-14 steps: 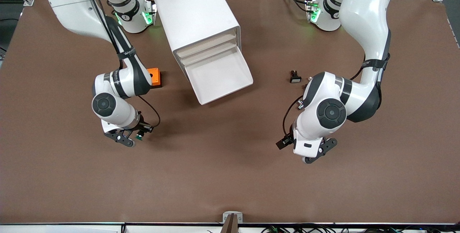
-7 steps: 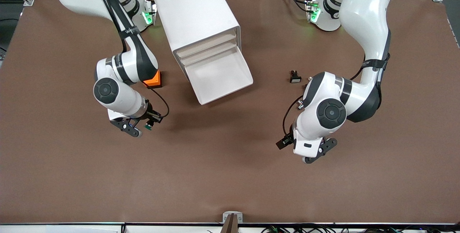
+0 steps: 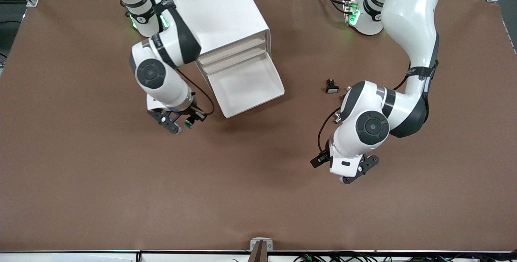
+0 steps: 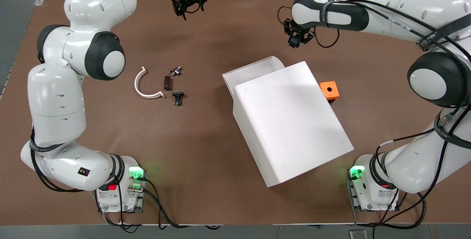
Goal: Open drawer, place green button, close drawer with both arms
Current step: 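Lift the green button and carry it over the open drawer, then lower the green button into the drawer with the right gripper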
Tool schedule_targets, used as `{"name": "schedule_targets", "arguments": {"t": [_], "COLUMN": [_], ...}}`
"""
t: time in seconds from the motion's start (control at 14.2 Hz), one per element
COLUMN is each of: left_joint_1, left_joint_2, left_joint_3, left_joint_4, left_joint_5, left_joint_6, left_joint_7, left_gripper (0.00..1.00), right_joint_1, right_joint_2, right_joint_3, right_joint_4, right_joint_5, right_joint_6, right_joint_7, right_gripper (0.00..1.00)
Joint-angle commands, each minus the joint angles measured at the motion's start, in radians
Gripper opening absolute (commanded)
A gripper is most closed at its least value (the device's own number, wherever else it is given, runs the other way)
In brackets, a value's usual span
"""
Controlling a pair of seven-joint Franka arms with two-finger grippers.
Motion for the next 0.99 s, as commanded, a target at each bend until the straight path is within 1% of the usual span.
{"name": "schedule_targets", "arguments": {"t": [0.0, 0.57, 0.92], "left_joint_1": [0.003, 0.002, -0.001], "left_joint_2": [-0.02, -0.02, -0.02], "left_joint_3": [-0.006, -0.006, -0.006], "left_joint_4": [-0.021, -0.023, -0.024], "left_joint_5": [0.024, 0.024, 0.023], "left_joint_6": [0.01, 0.01, 0.01], "left_joint_7": [0.003, 0.003, 0.003], "left_gripper": [0.99, 0.99, 0.99], "right_joint_1": [0.067, 0.229, 0.3], "right_joint_2": [-0.036, -0.029, -0.024], "right_joint_3": [-0.009, -0.011, -0.011], "right_joint_4": [-0.031, -0.031, -0.031], "right_joint_5": [0.017, 0.017, 0.017], "right_joint_6": [-0.001, 0.009, 0.032], "right_joint_7": [0.116, 0.389, 0.496], "right_gripper": [0.0, 0.0, 0.0]}}
